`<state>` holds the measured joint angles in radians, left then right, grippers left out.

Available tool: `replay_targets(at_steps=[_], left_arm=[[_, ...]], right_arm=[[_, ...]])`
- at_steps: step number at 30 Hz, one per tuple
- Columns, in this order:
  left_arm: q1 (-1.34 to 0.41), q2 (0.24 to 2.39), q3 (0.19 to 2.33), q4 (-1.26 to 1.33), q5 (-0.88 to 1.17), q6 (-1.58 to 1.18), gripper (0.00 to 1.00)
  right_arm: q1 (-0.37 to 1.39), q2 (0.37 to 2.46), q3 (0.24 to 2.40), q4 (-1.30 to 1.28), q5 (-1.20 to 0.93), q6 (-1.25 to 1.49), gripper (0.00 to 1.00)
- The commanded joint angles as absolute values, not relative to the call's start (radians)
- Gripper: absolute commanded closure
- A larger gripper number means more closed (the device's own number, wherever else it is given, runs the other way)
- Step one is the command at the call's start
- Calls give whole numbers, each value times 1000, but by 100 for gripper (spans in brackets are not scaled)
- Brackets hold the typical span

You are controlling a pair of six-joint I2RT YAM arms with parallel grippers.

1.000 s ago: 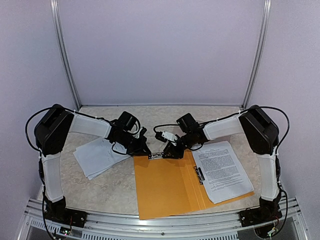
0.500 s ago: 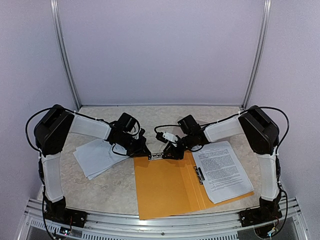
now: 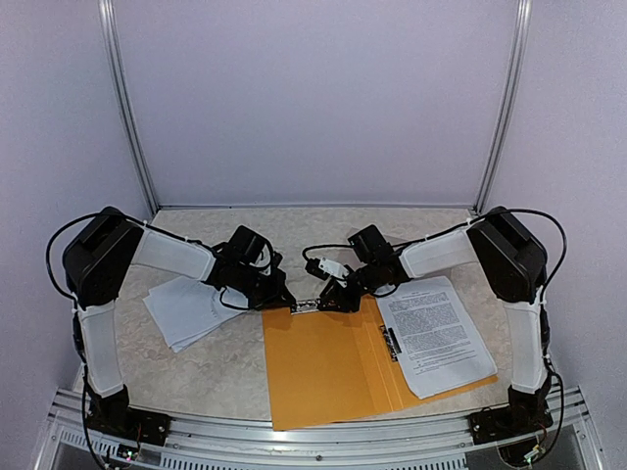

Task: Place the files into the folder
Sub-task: Open the spring clip on the folder with some files.

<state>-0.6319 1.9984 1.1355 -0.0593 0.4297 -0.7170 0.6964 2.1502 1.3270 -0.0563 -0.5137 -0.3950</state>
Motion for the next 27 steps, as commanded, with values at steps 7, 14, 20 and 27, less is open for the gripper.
replay_targets(at_steps=[7,14,20,27], left_arm=[[-660,2053,1051,-155,381,-730,100],[-672,2069,1029,-174,367,-730,100],[-703,2054,1025,-184,358,-731,100],[-724,2059,1018,-198,365,-733,100]], right_arm=[[696,2218,1296,-131,-420,-366,94],[696,2222,1297,-140,-402,-357,96],[697,2246,1313,-158,-355,-319,99],[696,2250,1314,-158,-327,-290,100]])
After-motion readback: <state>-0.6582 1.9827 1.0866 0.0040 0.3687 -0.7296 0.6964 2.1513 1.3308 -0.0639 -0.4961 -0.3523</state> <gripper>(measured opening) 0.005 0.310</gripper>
